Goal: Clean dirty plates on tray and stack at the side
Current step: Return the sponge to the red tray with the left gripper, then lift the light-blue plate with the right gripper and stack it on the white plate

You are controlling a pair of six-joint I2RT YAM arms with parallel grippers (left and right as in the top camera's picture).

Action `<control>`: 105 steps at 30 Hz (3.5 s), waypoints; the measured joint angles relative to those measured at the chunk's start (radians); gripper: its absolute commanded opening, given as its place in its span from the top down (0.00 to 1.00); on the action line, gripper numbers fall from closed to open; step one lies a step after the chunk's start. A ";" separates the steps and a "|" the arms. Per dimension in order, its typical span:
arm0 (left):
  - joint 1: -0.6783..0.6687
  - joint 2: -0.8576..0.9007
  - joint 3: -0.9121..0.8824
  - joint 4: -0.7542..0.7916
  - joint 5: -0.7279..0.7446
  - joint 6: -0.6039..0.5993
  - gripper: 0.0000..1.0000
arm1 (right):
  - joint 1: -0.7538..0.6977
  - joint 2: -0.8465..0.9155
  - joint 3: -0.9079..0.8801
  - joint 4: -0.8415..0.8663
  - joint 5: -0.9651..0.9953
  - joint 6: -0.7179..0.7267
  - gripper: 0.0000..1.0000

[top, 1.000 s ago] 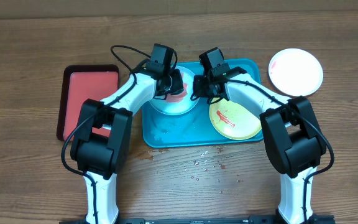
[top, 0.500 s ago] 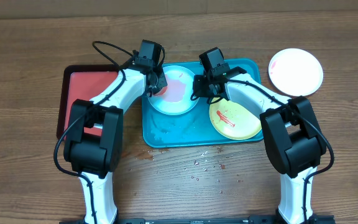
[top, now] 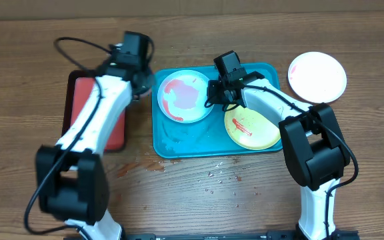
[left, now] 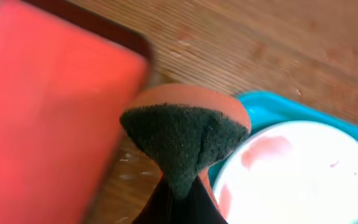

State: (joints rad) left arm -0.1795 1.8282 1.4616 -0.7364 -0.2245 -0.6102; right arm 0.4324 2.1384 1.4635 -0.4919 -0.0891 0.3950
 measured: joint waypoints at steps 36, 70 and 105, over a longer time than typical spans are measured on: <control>0.273 0.006 -0.116 -0.071 -0.020 -0.046 0.96 | 0.378 -0.304 -0.002 0.132 1.048 -0.858 0.96; 0.273 0.006 -0.116 -0.079 -0.020 -0.046 0.96 | 0.195 -0.328 -0.038 0.000 0.773 -0.742 0.96; 0.273 0.006 -0.116 -0.079 -0.020 -0.046 0.96 | -0.798 -0.319 -0.046 -0.104 0.058 0.042 0.96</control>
State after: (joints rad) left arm 0.0933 1.8347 1.3457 -0.8150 -0.2443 -0.6559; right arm -0.3660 1.8191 1.4174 -0.5961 -0.0311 0.4374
